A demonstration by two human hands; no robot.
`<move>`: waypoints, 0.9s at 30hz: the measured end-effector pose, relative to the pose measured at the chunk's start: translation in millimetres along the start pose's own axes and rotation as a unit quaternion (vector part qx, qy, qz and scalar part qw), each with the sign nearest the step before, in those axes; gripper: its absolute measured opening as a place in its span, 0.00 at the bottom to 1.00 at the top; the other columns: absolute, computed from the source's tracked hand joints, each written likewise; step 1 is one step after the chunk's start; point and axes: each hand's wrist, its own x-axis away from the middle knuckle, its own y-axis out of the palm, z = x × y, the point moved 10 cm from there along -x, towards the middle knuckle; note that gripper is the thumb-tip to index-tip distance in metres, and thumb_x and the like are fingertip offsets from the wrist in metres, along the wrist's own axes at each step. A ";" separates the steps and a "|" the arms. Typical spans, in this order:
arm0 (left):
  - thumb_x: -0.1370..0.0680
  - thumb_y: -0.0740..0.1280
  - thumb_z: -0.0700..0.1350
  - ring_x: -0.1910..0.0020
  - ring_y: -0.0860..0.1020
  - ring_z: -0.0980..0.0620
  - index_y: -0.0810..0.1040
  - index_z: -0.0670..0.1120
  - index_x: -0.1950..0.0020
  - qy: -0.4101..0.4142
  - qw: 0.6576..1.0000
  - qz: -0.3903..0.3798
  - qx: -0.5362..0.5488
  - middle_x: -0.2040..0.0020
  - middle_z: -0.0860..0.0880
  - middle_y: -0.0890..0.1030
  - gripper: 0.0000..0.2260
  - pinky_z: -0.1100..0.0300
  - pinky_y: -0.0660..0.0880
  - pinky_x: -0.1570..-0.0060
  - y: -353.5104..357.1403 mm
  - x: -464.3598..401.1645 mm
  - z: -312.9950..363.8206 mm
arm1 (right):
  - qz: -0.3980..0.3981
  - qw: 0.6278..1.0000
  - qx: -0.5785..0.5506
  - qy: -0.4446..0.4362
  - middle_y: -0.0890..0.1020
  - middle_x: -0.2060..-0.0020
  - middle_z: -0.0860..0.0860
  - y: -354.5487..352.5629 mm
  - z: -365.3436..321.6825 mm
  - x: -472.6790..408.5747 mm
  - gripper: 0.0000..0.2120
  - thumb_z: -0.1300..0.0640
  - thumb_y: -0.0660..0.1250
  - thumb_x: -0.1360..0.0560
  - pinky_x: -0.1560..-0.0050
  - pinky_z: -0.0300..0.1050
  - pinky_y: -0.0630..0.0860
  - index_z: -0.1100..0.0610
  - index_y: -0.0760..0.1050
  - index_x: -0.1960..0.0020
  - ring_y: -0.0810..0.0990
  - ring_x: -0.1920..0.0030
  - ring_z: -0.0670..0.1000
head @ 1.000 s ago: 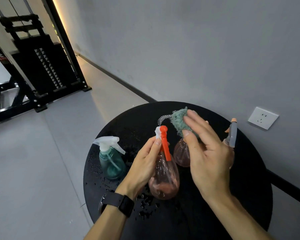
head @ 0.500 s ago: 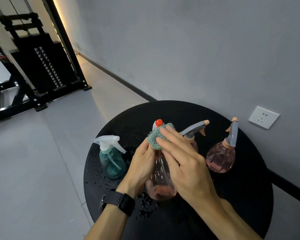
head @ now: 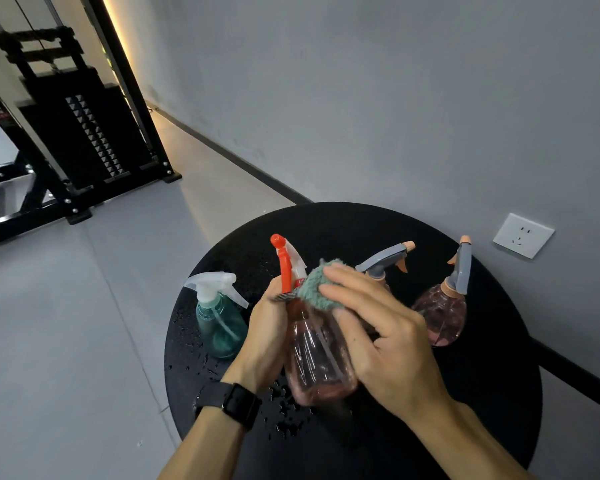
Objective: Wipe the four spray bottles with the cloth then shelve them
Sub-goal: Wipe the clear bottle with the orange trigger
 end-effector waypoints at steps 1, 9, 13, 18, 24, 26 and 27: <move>0.19 0.63 0.59 0.46 0.83 0.41 0.85 0.45 0.44 -0.007 1.000 -0.004 0.015 0.45 0.39 0.84 0.20 0.44 0.76 0.40 1.8 0.5 -0.1 | 0.020 1.000 0.000 0.014 0.78 0.37 0.48 -5.1 4.7 -1.1 0.15 0.69 0.65 0.25 0.34 0.39 0.71 0.61 0.79 0.40 0.74 0.33 0.43; 0.19 0.64 0.51 0.55 0.82 0.39 0.77 0.37 0.35 -0.056 0.992 -0.040 0.110 0.43 0.33 0.78 0.20 0.43 0.79 0.49 14.5 5.2 -12.2 | 0.078 0.993 -0.018 0.085 0.76 0.35 0.46 -13.8 20.6 -9.2 0.16 0.67 0.65 0.23 0.33 0.35 0.69 0.60 0.76 0.36 0.71 0.32 0.40; 0.19 0.63 0.47 0.56 0.84 0.43 0.81 0.38 0.40 -0.056 0.987 -0.087 0.121 0.52 0.38 0.84 0.15 0.52 0.82 0.57 30.5 11.4 -13.7 | 0.083 0.995 -0.030 0.037 0.76 0.34 0.49 -2.6 1.7 -14.6 0.16 0.66 0.64 0.23 0.32 0.43 0.70 0.62 0.74 0.35 0.71 0.30 0.45; 0.18 0.61 0.42 0.50 0.83 0.45 0.81 0.38 0.41 -0.020 0.994 -0.067 0.088 0.48 0.37 0.83 0.13 0.55 0.82 0.48 26.6 10.4 -8.9 | 0.042 0.998 -0.009 0.037 0.73 0.31 0.51 15.3 2.2 -16.8 0.17 0.65 0.63 0.21 0.29 0.42 0.67 0.62 0.73 0.33 0.67 0.27 0.46; 0.18 0.59 0.40 0.46 0.79 0.37 0.76 0.32 0.41 -0.024 0.997 -0.038 0.070 0.47 0.30 0.79 0.14 0.45 0.75 0.40 14.7 8.3 -15.6 | -0.048 0.996 0.058 0.042 0.74 0.31 0.49 31.8 8.9 -11.4 0.15 0.66 0.64 0.21 0.28 0.36 0.63 0.60 0.76 0.35 0.64 0.27 0.41; 0.18 0.60 0.40 0.48 0.81 0.41 0.78 0.35 0.41 -0.013 0.996 -0.039 0.073 0.49 0.35 0.82 0.12 0.50 0.80 0.45 14.5 8.3 -13.9 | -0.060 0.996 0.057 0.047 0.74 0.32 0.48 31.2 8.8 -9.7 0.15 0.66 0.65 0.22 0.29 0.32 0.61 0.60 0.77 0.35 0.64 0.28 0.39; 0.18 0.60 0.41 0.49 0.82 0.43 0.79 0.37 0.41 -0.007 0.996 -0.041 0.081 0.50 0.38 0.83 0.11 0.53 0.81 0.48 14.3 7.6 -12.7 | -0.062 0.996 0.054 0.047 0.74 0.32 0.48 30.5 8.4 -8.3 0.15 0.66 0.65 0.22 0.30 0.31 0.61 0.60 0.77 0.36 0.65 0.28 0.38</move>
